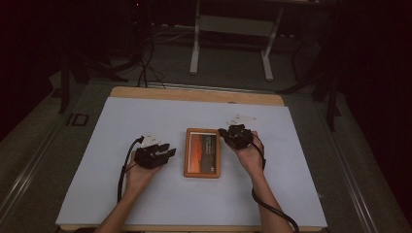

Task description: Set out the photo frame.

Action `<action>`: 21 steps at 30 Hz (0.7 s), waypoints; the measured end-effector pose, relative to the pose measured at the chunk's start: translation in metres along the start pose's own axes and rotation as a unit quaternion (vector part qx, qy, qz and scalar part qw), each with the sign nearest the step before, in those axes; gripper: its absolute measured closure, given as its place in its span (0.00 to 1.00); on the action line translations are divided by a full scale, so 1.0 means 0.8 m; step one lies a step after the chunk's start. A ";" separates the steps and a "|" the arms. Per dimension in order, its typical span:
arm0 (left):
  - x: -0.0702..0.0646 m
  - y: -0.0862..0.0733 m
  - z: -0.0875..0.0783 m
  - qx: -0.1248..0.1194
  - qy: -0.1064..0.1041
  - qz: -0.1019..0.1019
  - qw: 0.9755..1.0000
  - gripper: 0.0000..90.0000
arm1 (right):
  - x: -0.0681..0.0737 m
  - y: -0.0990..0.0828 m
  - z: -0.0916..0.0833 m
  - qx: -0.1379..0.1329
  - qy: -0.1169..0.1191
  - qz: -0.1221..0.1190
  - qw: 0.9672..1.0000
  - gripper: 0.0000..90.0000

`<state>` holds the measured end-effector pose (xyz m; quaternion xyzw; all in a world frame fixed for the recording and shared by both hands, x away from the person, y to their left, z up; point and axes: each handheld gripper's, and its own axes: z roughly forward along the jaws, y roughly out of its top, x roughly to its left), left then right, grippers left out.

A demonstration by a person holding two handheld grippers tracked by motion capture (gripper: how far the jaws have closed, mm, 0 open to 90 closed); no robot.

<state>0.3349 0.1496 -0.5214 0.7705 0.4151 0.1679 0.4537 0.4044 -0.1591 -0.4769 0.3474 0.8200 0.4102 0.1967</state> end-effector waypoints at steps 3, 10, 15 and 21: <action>-0.001 0.000 0.001 0.001 0.000 0.000 1.000 0.68 | -0.001 0.001 0.011 0.006 -0.004 0.004 1.000 1.00; -0.001 0.000 0.001 0.001 0.001 -0.002 1.000 0.68 | 0.002 0.001 0.029 0.009 -0.004 0.012 1.000 1.00; -0.001 0.000 0.001 0.001 0.000 -0.001 1.000 0.68 | 0.004 0.004 0.034 0.011 -0.008 0.007 1.000 1.00; -0.001 0.000 0.000 0.000 0.001 0.000 1.000 0.68 | 0.007 0.003 0.037 0.014 -0.008 0.002 1.000 1.00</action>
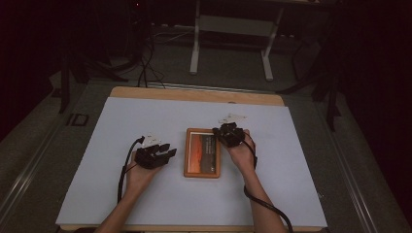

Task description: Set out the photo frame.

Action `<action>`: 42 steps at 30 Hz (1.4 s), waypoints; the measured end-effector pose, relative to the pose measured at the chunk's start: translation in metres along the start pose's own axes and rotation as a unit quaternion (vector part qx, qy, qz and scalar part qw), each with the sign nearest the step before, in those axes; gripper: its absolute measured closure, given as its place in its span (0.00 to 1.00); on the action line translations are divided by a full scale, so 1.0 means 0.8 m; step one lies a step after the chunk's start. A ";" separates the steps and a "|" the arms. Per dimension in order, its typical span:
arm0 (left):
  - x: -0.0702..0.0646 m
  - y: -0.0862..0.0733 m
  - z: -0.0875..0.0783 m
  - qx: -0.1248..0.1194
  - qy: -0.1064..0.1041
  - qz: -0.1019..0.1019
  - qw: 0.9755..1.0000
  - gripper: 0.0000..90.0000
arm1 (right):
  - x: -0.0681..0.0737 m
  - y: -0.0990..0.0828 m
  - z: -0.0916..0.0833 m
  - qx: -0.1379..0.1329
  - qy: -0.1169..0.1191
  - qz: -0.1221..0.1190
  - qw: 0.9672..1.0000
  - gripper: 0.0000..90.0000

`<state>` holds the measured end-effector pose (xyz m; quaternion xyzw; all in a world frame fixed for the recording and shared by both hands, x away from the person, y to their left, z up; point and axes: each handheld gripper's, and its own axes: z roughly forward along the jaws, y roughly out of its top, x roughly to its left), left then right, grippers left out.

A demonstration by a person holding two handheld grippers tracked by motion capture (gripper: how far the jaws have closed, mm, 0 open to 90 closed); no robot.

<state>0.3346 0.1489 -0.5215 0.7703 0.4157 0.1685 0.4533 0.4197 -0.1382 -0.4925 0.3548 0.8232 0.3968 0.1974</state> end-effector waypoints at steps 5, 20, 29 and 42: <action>0.000 0.000 -0.001 -0.001 0.002 -0.001 1.000 0.68 | -0.005 -0.005 0.001 0.005 -0.006 0.014 1.000 1.00; -0.001 0.001 0.000 0.001 0.000 -0.002 1.000 0.67 | -0.027 -0.028 0.011 0.035 -0.024 0.048 0.998 1.00; -0.008 0.005 -0.002 -0.002 -0.005 0.001 1.000 0.64 | -0.031 -0.031 0.013 0.036 -0.018 0.061 0.997 1.00; -0.015 0.017 -0.013 -0.002 -0.018 -0.014 1.000 0.59 | -0.031 -0.033 0.013 0.029 -0.016 0.064 0.997 1.00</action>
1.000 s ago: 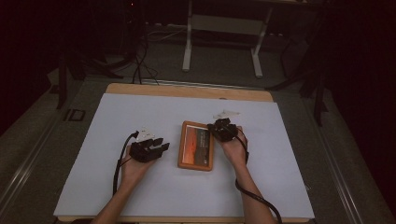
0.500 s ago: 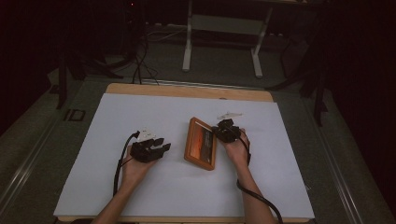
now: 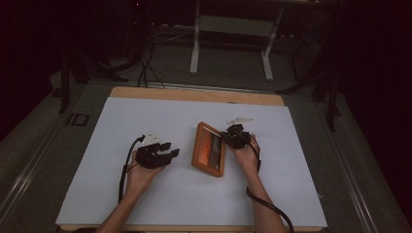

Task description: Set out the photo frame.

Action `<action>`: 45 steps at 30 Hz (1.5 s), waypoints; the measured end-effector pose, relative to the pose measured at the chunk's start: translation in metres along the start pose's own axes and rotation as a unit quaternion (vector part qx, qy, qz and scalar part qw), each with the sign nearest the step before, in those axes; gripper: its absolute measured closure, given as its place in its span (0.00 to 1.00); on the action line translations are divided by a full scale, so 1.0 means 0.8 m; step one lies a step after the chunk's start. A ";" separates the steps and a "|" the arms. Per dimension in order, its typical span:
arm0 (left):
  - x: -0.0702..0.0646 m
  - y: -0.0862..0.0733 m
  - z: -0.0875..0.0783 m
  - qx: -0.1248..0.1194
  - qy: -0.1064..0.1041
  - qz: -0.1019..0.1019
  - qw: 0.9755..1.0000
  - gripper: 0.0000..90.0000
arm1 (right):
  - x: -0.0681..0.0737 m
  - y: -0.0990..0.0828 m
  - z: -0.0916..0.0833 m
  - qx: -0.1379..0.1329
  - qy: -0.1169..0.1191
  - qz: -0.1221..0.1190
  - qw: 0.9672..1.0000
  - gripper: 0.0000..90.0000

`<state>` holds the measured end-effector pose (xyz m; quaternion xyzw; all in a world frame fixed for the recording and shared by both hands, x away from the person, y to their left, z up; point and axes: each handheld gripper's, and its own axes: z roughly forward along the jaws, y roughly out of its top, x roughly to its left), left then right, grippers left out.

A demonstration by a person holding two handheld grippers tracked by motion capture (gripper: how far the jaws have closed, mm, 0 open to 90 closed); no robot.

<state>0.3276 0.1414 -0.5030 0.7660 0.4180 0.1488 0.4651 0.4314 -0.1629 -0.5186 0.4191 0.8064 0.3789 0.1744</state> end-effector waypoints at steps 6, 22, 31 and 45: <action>-0.011 0.010 -0.005 -0.002 -0.024 -0.018 1.000 0.58 | 0.001 -0.002 0.000 -0.006 -0.003 -0.002 1.000 1.00; -0.042 0.020 -0.001 -0.017 -0.049 -0.028 0.998 0.34 | 0.001 -0.003 0.000 -0.007 -0.002 0.000 1.000 1.00; -0.055 0.011 0.036 0.004 -0.101 -0.079 0.992 0.27 | 0.000 -0.003 0.000 -0.008 0.002 0.003 1.000 1.00; -0.062 0.006 0.063 0.043 -0.133 -0.105 0.985 0.51 | -0.001 -0.004 0.000 -0.011 0.004 0.005 1.000 1.00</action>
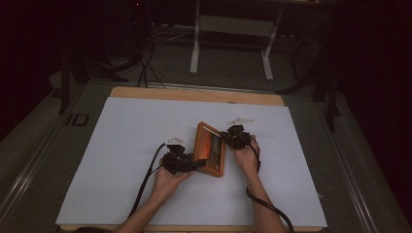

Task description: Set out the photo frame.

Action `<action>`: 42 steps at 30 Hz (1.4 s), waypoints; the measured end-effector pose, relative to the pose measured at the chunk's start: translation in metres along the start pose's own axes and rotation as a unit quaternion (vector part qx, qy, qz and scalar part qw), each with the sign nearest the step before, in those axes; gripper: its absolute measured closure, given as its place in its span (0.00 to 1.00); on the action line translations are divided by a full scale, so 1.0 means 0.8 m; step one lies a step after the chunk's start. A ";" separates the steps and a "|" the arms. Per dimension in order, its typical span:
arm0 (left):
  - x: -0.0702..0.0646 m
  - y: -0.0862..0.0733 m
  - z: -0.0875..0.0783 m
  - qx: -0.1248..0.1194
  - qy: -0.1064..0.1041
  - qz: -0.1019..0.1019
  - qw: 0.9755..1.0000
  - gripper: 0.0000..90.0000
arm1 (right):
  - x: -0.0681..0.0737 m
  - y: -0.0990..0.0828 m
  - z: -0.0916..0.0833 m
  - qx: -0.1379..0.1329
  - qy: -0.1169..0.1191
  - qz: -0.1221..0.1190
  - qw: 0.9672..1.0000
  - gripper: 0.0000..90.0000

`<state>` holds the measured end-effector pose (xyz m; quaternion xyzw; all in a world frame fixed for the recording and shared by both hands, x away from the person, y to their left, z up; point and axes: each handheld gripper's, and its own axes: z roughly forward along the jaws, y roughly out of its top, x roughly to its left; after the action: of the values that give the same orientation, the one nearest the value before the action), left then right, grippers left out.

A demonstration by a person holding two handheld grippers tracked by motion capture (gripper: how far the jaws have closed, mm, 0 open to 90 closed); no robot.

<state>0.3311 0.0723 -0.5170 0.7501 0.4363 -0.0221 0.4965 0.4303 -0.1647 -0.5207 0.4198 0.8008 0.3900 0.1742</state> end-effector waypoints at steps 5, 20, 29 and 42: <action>-0.001 -0.002 0.001 0.000 0.000 -0.018 1.000 0.54 | 0.000 -0.001 -0.001 -0.002 0.001 0.004 1.000 1.00; -0.004 -0.003 0.002 -0.011 0.004 -0.035 0.999 0.59 | 0.008 -0.003 -0.014 0.013 -0.014 -0.051 0.999 0.89; -0.026 0.003 0.004 -0.014 0.024 0.009 1.000 0.63 | 0.007 -0.004 -0.052 -0.005 -0.014 -0.058 0.998 0.77; -0.057 0.011 0.014 -0.023 0.039 0.055 0.997 0.72 | 0.011 0.009 -0.148 -0.095 0.004 -0.061 0.994 0.72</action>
<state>0.3135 0.0335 -0.4951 0.7614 0.4143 0.0447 0.4967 0.3571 -0.2116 -0.4392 0.3503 0.7847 0.4547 0.2340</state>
